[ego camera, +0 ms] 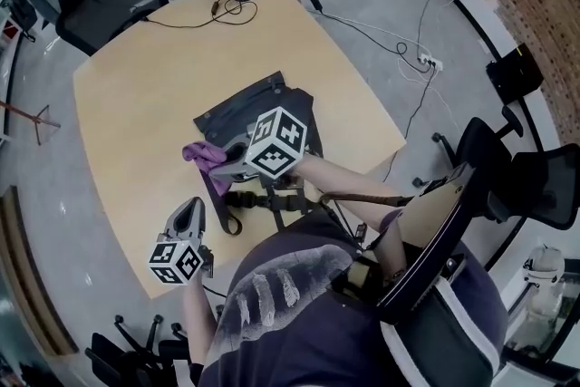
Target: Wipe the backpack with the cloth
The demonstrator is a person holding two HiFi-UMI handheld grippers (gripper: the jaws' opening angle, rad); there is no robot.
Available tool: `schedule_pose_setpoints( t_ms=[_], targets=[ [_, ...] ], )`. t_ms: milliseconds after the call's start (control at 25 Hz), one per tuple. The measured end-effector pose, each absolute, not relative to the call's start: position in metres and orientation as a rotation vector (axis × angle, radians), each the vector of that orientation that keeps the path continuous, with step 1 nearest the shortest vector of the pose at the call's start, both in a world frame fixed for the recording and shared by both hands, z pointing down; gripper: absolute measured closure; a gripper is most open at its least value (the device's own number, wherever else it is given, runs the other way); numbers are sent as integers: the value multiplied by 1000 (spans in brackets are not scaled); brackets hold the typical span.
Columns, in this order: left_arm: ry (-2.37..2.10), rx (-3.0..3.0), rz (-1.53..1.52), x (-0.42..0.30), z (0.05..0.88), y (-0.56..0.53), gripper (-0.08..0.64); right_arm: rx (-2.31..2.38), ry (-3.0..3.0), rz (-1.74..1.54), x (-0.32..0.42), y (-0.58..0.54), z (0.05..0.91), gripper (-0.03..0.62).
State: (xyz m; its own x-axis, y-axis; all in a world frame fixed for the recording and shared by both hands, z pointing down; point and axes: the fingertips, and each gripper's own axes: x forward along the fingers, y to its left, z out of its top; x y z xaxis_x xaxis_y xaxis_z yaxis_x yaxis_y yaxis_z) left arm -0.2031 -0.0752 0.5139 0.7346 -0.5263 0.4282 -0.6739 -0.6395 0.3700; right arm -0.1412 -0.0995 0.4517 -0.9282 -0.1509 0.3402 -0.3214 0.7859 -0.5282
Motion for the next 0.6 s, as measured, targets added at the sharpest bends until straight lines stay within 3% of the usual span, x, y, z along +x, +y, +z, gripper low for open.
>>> schedule_pose_setpoints(
  t_ms=[320, 600],
  targets=[
    [-969, 2440, 252, -177, 484, -75, 553, 463, -2780, 792, -100, -86, 425, 563],
    [-1160, 2540, 94, -111, 416, -45, 552, 450, -2871, 878, -33, -57, 414, 563]
  ],
)
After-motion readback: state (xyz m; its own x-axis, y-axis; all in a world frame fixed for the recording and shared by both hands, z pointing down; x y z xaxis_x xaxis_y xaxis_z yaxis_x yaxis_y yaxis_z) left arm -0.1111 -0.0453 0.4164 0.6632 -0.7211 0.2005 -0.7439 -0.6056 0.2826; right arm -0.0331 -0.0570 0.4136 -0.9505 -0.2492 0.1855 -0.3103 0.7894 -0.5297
